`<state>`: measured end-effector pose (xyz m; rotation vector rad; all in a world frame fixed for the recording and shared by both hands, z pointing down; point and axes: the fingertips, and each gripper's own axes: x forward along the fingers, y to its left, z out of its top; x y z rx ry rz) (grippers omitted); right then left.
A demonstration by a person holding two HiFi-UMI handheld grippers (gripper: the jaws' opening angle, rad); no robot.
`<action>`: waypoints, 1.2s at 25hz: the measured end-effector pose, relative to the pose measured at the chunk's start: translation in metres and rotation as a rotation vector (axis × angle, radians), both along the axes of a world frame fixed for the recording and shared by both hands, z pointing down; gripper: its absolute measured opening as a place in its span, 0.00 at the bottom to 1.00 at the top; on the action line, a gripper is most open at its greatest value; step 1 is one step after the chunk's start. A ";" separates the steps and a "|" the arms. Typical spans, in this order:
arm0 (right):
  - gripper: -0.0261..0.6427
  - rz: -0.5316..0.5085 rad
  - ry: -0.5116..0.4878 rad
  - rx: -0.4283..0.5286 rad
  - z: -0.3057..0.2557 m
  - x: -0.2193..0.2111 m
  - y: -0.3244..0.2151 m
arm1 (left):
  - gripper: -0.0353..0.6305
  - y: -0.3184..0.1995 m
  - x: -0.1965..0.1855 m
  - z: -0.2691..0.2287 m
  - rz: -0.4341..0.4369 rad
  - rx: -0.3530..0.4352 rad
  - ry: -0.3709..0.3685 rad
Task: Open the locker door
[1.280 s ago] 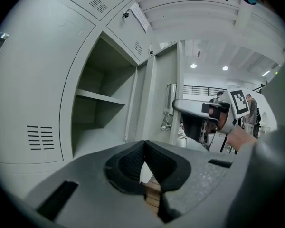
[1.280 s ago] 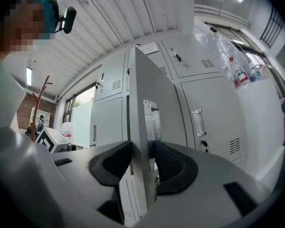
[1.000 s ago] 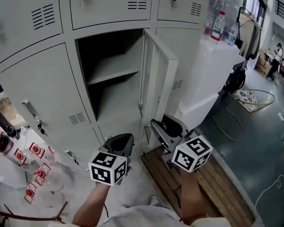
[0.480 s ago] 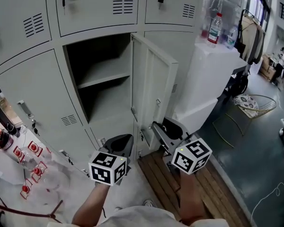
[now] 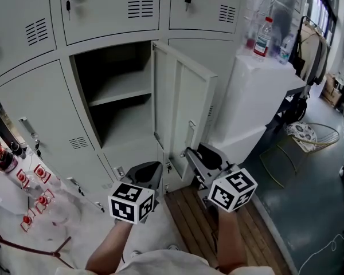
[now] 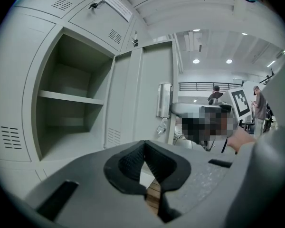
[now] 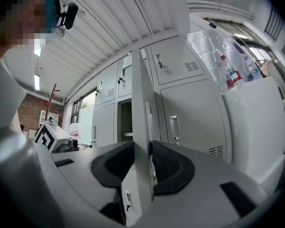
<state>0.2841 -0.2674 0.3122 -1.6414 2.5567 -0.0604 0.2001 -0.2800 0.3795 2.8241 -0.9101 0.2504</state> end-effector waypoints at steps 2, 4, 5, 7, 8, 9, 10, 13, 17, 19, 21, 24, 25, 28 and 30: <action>0.20 -0.009 -0.004 0.003 0.000 0.006 -0.001 | 0.06 0.000 0.004 0.001 -0.015 0.001 -0.005; 0.20 -0.015 -0.010 0.006 0.000 0.013 -0.002 | 0.06 0.001 0.008 0.002 -0.032 0.000 -0.010; 0.20 -0.017 -0.013 0.008 0.000 0.017 -0.002 | 0.06 0.002 0.010 0.002 -0.040 0.000 -0.011; 0.20 -0.018 -0.020 0.010 0.000 0.025 -0.003 | 0.06 0.003 0.013 0.003 -0.059 -0.001 -0.013; 0.19 -0.020 -0.021 0.010 0.000 0.028 -0.003 | 0.06 0.004 0.015 0.003 -0.069 -0.001 -0.013; 0.19 -0.022 -0.021 0.010 0.000 0.031 -0.004 | 0.06 0.004 0.016 0.004 -0.078 -0.002 -0.013; 0.19 -0.025 -0.019 0.012 0.000 0.033 -0.005 | 0.06 0.005 0.018 0.005 -0.087 -0.003 -0.012; 0.18 -0.021 -0.013 0.015 0.001 0.042 -0.007 | 0.06 0.008 0.024 0.009 -0.105 -0.010 -0.016; 0.17 0.011 -0.013 0.022 0.001 0.054 -0.009 | 0.06 0.009 0.025 0.011 -0.137 -0.013 -0.022; 0.17 0.029 -0.012 0.020 0.001 0.059 -0.010 | 0.06 0.009 0.025 0.010 -0.150 -0.010 -0.025; 0.17 0.057 -0.005 0.014 0.001 0.063 -0.010 | 0.06 0.009 0.022 0.011 -0.168 -0.010 -0.032; 0.17 0.103 0.015 0.020 -0.001 0.067 -0.009 | 0.06 0.009 0.015 0.012 -0.195 -0.016 -0.040; 0.17 0.111 0.020 0.026 -0.002 0.068 -0.008 | 0.06 0.009 0.012 0.013 -0.203 -0.017 -0.042; 0.17 0.123 0.018 0.037 -0.003 0.069 -0.005 | 0.06 0.009 0.004 0.015 -0.225 -0.019 -0.044; 0.17 0.134 0.015 0.035 -0.001 0.068 -0.001 | 0.06 0.010 -0.002 0.017 -0.232 -0.023 -0.042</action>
